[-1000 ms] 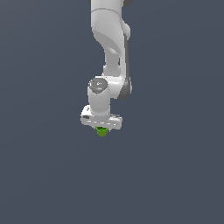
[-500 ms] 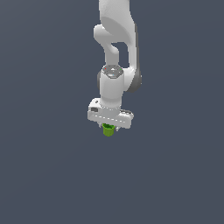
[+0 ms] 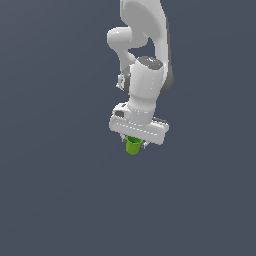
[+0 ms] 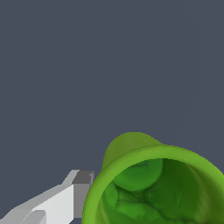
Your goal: Pick up the object and move it to a goal position.
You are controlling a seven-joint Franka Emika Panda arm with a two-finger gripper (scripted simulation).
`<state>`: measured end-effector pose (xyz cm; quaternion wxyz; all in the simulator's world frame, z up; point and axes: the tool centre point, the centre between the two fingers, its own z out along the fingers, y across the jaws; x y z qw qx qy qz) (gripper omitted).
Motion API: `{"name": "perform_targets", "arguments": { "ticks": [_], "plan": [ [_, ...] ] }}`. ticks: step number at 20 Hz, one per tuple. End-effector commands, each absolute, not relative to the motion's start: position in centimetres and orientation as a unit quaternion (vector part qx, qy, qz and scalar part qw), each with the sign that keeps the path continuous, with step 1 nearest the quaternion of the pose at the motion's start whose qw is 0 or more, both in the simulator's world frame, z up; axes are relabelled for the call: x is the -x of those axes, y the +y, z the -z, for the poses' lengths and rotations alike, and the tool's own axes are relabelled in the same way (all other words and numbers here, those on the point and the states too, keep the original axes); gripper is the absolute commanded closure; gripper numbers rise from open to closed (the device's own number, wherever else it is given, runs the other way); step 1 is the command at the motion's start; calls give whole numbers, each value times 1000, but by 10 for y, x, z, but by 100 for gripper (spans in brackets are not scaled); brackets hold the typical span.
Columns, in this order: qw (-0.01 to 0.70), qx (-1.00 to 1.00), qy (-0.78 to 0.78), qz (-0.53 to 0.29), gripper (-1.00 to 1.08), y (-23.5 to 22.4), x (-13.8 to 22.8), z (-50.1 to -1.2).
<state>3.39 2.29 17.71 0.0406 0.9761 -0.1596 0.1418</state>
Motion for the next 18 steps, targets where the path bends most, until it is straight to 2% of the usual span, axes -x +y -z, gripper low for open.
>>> {"name": "perform_targets", "arguments": {
  "ticks": [1,18],
  "plan": [
    [44,-972,-170,-156,108,32,-39,-191],
    [74,-937,-236,-246,108,93,-64,-280]
  ]
}}
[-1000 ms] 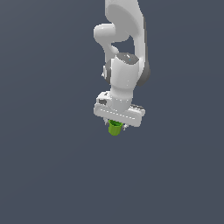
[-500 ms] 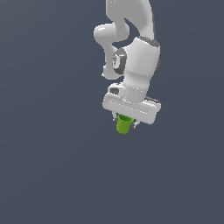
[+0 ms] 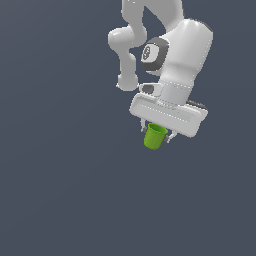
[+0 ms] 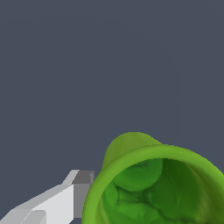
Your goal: Pick up the object and move it to a goal position.
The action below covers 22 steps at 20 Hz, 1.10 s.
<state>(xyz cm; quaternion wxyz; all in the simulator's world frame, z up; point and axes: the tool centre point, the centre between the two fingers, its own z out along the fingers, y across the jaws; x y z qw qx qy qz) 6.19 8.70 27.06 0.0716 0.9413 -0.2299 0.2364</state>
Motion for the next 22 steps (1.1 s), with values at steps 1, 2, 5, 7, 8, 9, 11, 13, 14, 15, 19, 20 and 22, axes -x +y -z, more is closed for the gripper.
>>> {"name": "perform_targets", "arguments": {
  "ticks": [1,2,5,7,8,9,11,13,14,15,19,20,22],
  "plan": [
    [76,-934,-241,-251,108,97,-66,-286],
    [78,-932,-245,-257,108,101,-67,-291],
    [84,-923,-258,-275,108,113,-71,-309],
    [88,-916,-267,-287,108,123,-74,-322],
    [90,-912,-271,-293,108,127,-75,-329],
    [93,-908,-276,-300,108,132,-77,-335],
    [97,-900,-286,-314,108,143,-80,-350],
    [102,-891,-297,-328,108,154,-82,-365],
    [105,-887,-302,-335,108,160,-84,-372],
    [107,-882,-307,-341,108,165,-85,-379],
    [117,-864,-325,-367,108,187,-89,-407],
    [119,-859,-330,-372,108,192,-90,-413],
    [123,-851,-338,-383,108,203,-92,-425]
  ]
}}
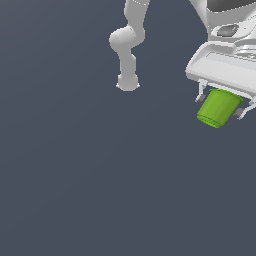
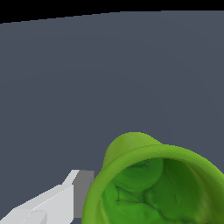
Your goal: Pick up the object and move it to a goal position.
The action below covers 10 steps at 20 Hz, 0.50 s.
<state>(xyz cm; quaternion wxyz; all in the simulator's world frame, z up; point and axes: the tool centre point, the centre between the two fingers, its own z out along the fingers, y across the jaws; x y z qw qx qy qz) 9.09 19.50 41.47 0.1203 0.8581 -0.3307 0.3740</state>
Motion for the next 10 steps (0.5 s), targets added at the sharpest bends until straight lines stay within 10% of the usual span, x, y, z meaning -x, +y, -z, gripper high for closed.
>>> {"name": "perform_targets", "arguments": {
  "ticks": [1,10],
  "plan": [
    [125,-846,-342,-389,108,207,-93,-431],
    [139,-820,-365,-420,108,238,-99,-466]
  ]
}}
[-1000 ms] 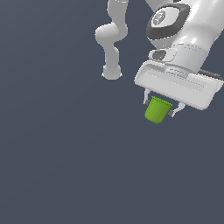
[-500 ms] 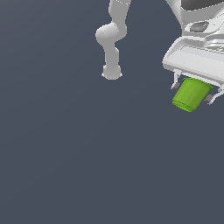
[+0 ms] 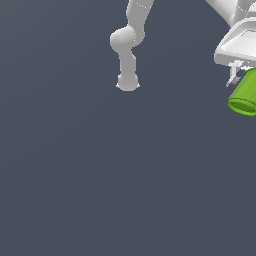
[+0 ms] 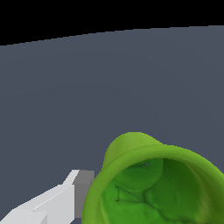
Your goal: Pick up the object and move it to a goal position.
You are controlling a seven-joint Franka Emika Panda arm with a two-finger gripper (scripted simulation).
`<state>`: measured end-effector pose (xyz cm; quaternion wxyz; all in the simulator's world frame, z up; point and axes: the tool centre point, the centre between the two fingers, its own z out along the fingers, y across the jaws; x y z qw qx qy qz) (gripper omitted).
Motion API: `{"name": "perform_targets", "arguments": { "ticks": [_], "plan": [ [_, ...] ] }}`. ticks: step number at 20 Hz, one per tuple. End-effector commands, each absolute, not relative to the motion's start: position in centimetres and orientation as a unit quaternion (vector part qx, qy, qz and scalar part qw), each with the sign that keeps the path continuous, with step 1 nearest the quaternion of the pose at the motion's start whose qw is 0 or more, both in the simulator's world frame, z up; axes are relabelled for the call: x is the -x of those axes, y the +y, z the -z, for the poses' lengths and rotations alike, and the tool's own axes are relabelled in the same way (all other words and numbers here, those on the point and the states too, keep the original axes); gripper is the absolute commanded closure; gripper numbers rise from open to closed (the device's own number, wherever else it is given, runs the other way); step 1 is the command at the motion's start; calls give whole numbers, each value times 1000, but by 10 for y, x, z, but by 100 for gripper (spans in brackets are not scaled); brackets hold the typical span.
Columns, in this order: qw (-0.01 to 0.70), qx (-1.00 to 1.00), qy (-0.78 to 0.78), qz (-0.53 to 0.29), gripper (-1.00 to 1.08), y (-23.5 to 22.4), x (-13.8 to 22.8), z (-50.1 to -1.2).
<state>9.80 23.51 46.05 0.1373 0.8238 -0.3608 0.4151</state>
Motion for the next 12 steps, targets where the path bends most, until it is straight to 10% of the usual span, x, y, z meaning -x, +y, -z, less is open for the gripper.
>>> {"name": "perform_targets", "arguments": {
  "ticks": [1,12],
  "plan": [
    [140,-818,-366,-422,108,241,-99,-468],
    [145,-810,-372,-430,108,249,-102,-478]
  ]
}}
